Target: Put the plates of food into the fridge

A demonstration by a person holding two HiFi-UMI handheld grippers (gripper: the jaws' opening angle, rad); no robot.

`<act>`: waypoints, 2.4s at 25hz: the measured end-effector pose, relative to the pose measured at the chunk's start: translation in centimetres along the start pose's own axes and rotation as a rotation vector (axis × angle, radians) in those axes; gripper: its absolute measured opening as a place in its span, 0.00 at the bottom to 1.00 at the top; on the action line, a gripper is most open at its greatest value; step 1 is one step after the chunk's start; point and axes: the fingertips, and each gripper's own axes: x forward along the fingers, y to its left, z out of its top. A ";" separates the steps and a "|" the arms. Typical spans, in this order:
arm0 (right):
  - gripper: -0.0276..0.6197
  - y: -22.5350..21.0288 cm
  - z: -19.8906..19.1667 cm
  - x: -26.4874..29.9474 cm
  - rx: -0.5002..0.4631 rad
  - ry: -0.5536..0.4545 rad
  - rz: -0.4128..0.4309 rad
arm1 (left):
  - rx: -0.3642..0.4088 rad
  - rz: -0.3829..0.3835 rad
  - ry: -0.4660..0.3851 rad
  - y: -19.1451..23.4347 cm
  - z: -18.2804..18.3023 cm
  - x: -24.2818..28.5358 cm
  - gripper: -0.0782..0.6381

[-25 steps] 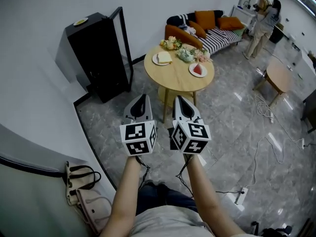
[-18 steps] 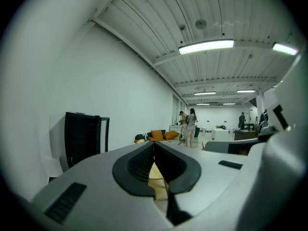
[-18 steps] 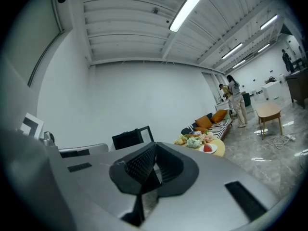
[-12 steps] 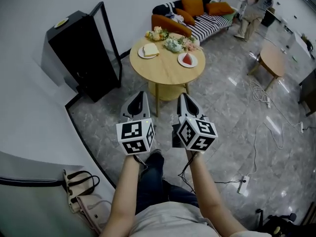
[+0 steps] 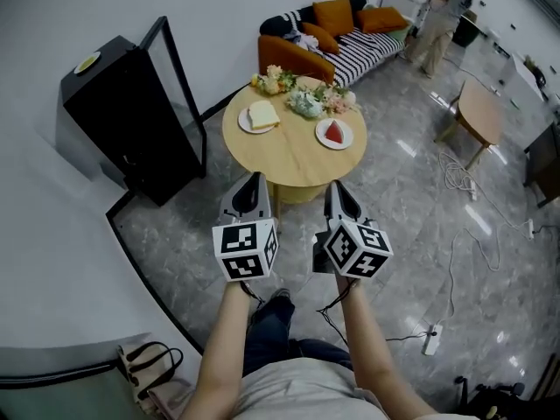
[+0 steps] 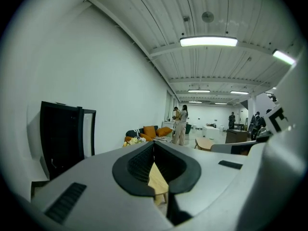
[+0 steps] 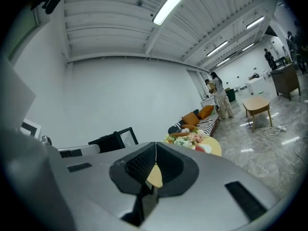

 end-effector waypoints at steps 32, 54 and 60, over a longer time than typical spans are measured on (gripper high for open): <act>0.06 -18.4 4.4 22.3 0.002 0.124 -0.116 | -0.056 -0.105 0.197 -3.5 -4.3 29.8 0.12; 0.07 -30.1 -6.2 28.6 0.118 0.499 -0.125 | -0.259 -0.143 0.631 -5.2 -20.2 37.8 0.12; 0.17 -31.8 -9.0 29.7 0.163 0.620 -0.092 | -0.347 -0.151 0.748 -5.0 -23.6 39.3 0.12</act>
